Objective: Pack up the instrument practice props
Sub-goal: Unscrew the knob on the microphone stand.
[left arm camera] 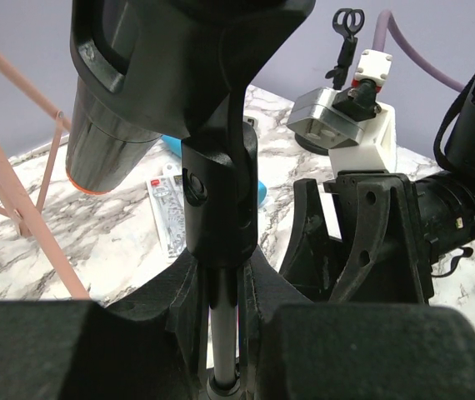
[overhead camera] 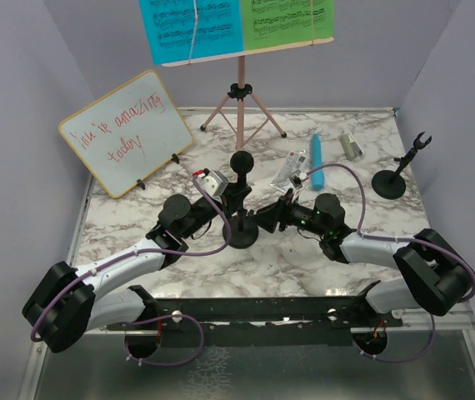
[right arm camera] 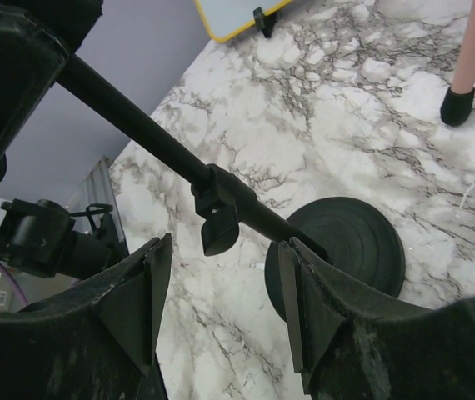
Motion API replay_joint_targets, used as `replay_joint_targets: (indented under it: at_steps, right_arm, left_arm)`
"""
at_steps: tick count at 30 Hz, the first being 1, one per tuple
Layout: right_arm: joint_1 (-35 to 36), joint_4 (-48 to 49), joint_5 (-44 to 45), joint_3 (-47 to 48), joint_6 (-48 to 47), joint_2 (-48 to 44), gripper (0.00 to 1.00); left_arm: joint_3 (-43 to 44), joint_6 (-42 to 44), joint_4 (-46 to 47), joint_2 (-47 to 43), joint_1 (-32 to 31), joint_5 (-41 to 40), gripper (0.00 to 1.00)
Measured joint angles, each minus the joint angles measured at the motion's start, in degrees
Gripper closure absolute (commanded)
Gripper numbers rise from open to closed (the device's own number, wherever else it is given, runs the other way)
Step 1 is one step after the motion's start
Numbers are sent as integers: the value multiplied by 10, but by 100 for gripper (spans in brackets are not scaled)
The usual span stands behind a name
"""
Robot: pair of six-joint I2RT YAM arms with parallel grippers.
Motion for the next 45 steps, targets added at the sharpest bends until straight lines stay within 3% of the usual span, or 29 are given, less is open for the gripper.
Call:
replay_joint_targets:
  at_steps: [9,18,22,29,37,45]
  right_arm:
    - [-11,62,-50,17,26,52,56]
    - [-12,113,-80,25,35,97,89]
    - [-15,104,-91,29,1,96,98]
    - [-15,5,-90,47,-182,47,100]
    - [20,-69,-52,46,-459,-7,100]
    - [156,-35,168,24,-760,-3,100]
  left_arm:
    - [1,0,-2,0,0,1,100]
    - [4,0,-9,-1,0,3,100]
    - [5,1,-10,-1,0,3,100]
    - [24,9,-25,11,0,3,100]
    - [45,11,-17,40,-3,5,100]
    - [11,20,29,28,2,5,100]
